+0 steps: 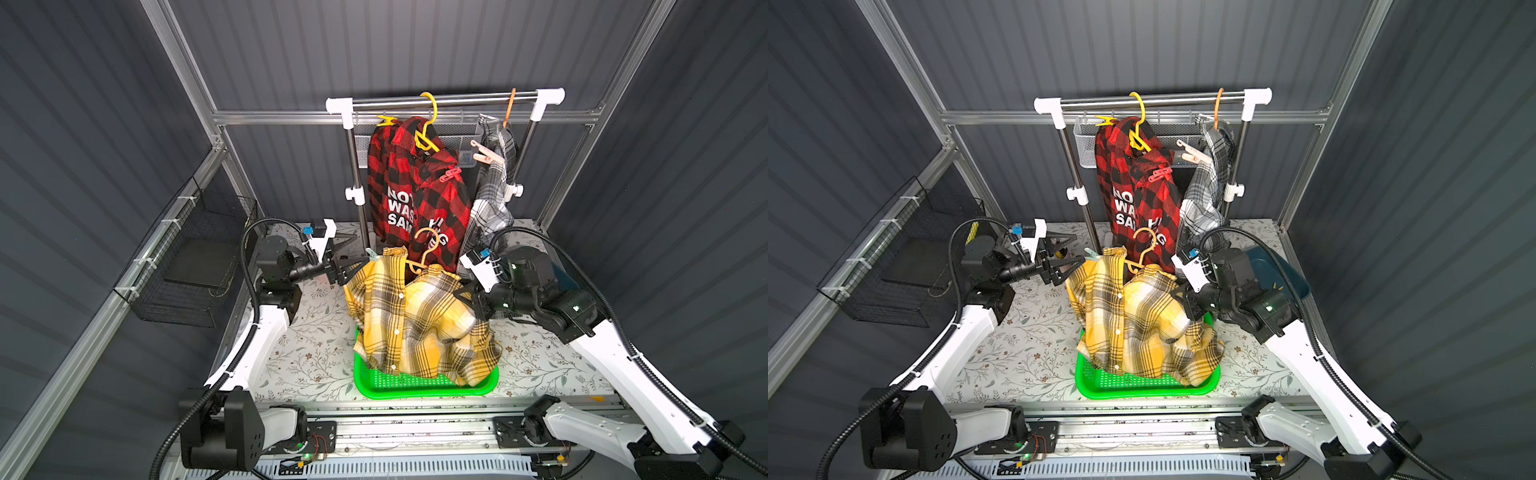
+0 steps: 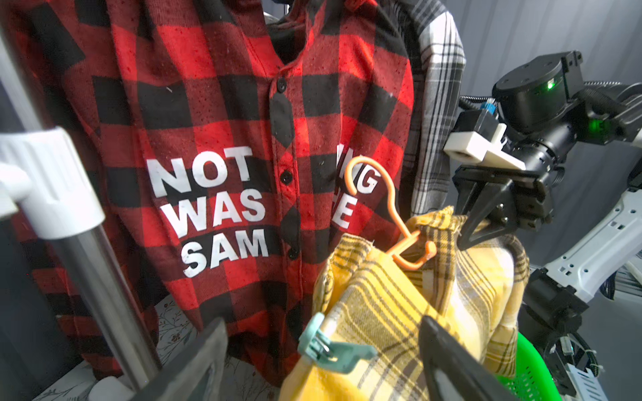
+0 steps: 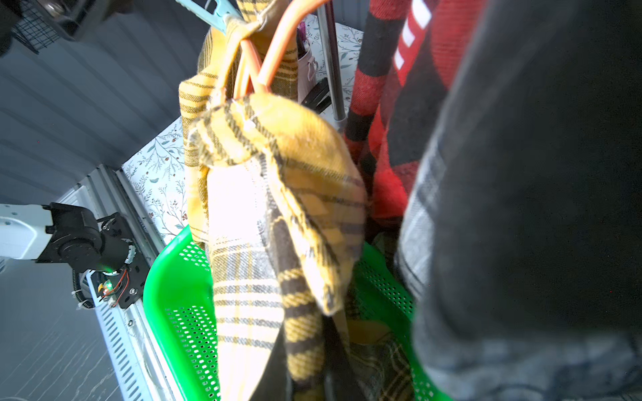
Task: Remove the clothespins securing long-sleeve shirts to the hanger
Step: Remove the clamp from the hanger.
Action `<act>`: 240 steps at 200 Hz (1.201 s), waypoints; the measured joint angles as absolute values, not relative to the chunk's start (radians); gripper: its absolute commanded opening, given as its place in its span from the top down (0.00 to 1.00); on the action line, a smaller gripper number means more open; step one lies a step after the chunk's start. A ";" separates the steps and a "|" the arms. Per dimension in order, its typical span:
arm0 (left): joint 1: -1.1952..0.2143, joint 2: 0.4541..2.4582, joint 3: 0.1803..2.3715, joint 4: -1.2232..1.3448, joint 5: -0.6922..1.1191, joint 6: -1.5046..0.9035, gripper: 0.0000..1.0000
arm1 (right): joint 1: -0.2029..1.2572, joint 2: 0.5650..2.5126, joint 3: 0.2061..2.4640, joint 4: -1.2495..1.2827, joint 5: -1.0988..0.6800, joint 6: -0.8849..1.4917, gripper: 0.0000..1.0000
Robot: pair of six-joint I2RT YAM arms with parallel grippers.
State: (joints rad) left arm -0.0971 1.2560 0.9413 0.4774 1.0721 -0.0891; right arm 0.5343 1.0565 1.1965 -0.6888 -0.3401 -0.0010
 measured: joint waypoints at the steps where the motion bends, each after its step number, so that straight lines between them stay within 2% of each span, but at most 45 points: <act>1: -0.097 1.257 0.940 0.480 1.073 -0.089 0.14 | 0.534 1.056 1.197 -0.689 -0.342 -0.001 1.00; 50: -0.091 1.330 0.939 0.601 1.161 -0.070 0.17 | 0.531 1.056 1.197 -0.689 -0.374 -0.006 1.00; 96: -0.090 1.421 0.939 0.793 1.235 -0.164 0.24 | 0.531 1.056 1.197 -0.689 -0.395 -0.011 1.00; 134: -0.090 1.502 0.939 1.097 1.286 -0.374 0.38 | 0.530 1.056 1.197 -0.688 -0.404 -0.012 1.00; 159: -0.090 1.601 0.964 1.325 1.324 -0.564 0.43 | 0.530 1.058 1.196 -0.687 -0.404 -0.011 1.00; 204: -0.090 1.632 0.970 1.448 1.356 -0.695 0.50 | 0.529 1.062 1.190 -0.683 -0.405 -0.011 1.00; 240: -0.090 1.632 0.970 1.472 1.366 -0.733 0.65 | 0.529 1.073 1.190 -0.677 -0.405 -0.011 1.00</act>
State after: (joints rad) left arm -0.0898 1.6318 0.9699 1.4723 1.3659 -0.7330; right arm 0.5289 1.0729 1.1904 -0.6765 -0.4053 -0.0109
